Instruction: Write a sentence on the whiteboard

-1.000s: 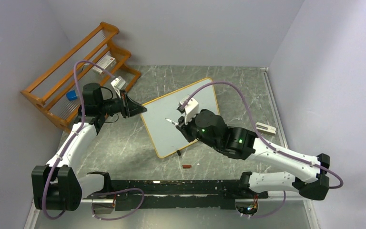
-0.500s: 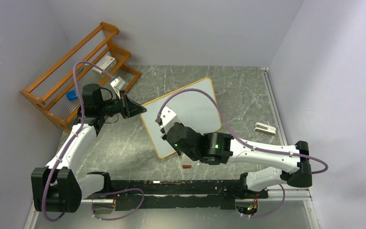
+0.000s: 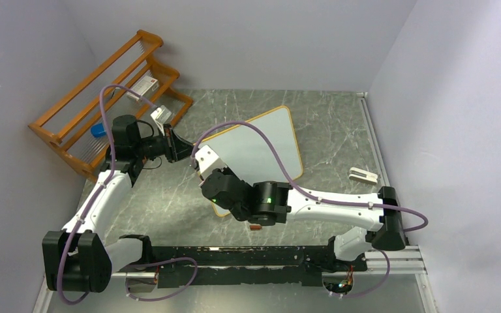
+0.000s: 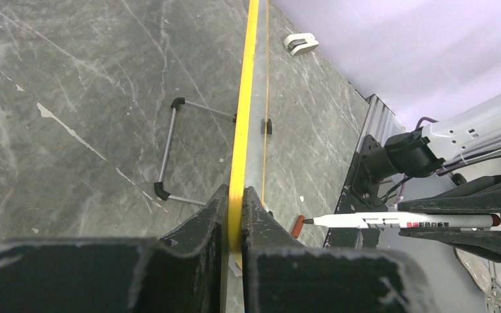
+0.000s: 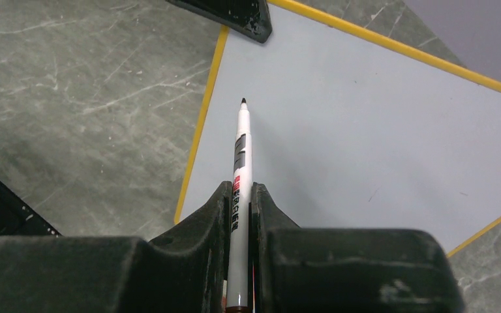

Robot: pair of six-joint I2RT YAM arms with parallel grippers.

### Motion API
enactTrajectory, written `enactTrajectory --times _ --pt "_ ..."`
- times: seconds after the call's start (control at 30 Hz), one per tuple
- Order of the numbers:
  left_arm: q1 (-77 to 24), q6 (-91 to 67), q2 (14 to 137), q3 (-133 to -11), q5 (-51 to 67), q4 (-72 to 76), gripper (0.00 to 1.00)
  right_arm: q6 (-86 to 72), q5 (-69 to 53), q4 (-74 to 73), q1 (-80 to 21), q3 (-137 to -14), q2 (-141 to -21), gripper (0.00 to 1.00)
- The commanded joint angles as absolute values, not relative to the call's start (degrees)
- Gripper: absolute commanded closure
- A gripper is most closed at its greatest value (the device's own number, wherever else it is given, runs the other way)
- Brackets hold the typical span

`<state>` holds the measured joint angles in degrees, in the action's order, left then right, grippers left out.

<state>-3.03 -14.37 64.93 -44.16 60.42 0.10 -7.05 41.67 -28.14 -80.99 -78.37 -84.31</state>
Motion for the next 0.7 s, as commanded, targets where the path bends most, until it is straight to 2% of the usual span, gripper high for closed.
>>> enactTrajectory --times 0.0,0.67 --pt "-2.74 -12.61 64.24 -42.78 59.15 -2.12 0.95 -5.47 45.05 -24.32 -81.30 -80.84 -85.81 1.00" --pt "-2.81 -13.03 64.25 -42.63 59.33 -1.70 0.95 -3.45 47.05 -20.31 -81.19 -82.62 -91.14 1.00"
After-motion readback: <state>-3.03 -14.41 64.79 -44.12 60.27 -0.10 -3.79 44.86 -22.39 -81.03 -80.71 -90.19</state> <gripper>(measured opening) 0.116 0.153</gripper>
